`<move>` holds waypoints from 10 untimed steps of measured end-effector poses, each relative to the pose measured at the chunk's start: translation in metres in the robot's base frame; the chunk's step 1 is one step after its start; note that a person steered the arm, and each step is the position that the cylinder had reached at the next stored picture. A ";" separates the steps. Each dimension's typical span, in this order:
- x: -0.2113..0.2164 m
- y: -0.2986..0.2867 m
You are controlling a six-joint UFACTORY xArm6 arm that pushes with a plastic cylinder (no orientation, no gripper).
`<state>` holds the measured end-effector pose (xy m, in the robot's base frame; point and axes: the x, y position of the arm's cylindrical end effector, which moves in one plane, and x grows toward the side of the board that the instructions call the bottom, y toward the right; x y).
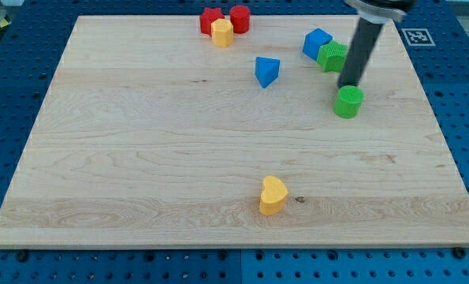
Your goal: Push the blue triangle towards bottom
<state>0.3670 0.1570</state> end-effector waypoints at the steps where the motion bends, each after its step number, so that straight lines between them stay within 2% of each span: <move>1: -0.028 -0.064; 2: -0.070 -0.089; 3: -0.070 -0.105; 5: -0.033 -0.152; 7: 0.005 -0.099; 8: 0.013 -0.099; 10: -0.022 -0.126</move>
<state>0.3447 0.0309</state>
